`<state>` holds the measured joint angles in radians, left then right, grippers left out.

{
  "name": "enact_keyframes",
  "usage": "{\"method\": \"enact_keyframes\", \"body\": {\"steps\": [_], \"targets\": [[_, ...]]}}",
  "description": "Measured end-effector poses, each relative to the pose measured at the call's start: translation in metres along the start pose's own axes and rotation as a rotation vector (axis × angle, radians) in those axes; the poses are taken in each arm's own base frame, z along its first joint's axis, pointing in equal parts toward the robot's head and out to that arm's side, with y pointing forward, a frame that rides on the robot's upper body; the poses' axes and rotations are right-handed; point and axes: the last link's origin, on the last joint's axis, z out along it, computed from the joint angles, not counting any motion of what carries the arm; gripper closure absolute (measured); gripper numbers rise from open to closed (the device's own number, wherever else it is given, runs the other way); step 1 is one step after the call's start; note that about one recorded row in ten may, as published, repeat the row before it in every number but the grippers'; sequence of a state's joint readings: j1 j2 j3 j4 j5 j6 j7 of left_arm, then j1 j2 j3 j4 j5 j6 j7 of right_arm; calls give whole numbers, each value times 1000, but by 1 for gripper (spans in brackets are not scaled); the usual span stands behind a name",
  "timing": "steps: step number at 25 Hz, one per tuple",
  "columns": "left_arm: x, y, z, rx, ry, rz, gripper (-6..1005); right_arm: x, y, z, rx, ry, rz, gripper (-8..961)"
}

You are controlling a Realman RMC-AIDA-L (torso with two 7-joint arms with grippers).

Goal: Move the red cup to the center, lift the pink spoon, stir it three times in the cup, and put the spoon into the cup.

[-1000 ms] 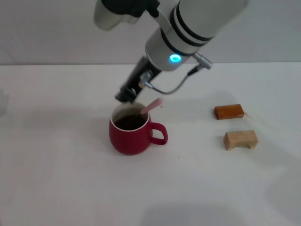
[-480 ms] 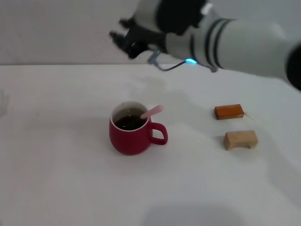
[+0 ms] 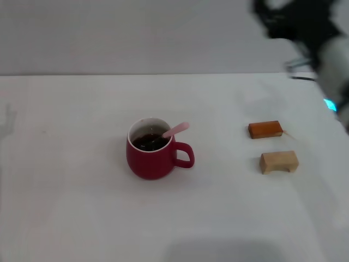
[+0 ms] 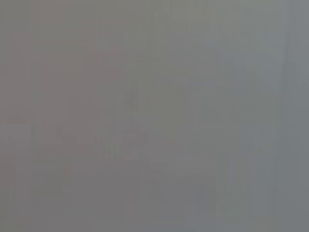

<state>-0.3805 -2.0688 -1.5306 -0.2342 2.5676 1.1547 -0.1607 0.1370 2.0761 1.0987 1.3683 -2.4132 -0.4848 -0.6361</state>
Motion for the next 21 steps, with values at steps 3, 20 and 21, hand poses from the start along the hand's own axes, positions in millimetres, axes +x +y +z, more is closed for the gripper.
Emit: {"method": "enact_keyframes", "body": {"steps": [3,20,21], "targets": [[-1,2,-1,-14,-5,5,155,20,-22,-32,164,-67,-23,287],[-1,-9,-3,28,-6,19,155,100,-140,-168,629,-173,91,289],[-1,-10,-3,31,-6,18,155,100,-140,-168,629,-173,91,289]]}}
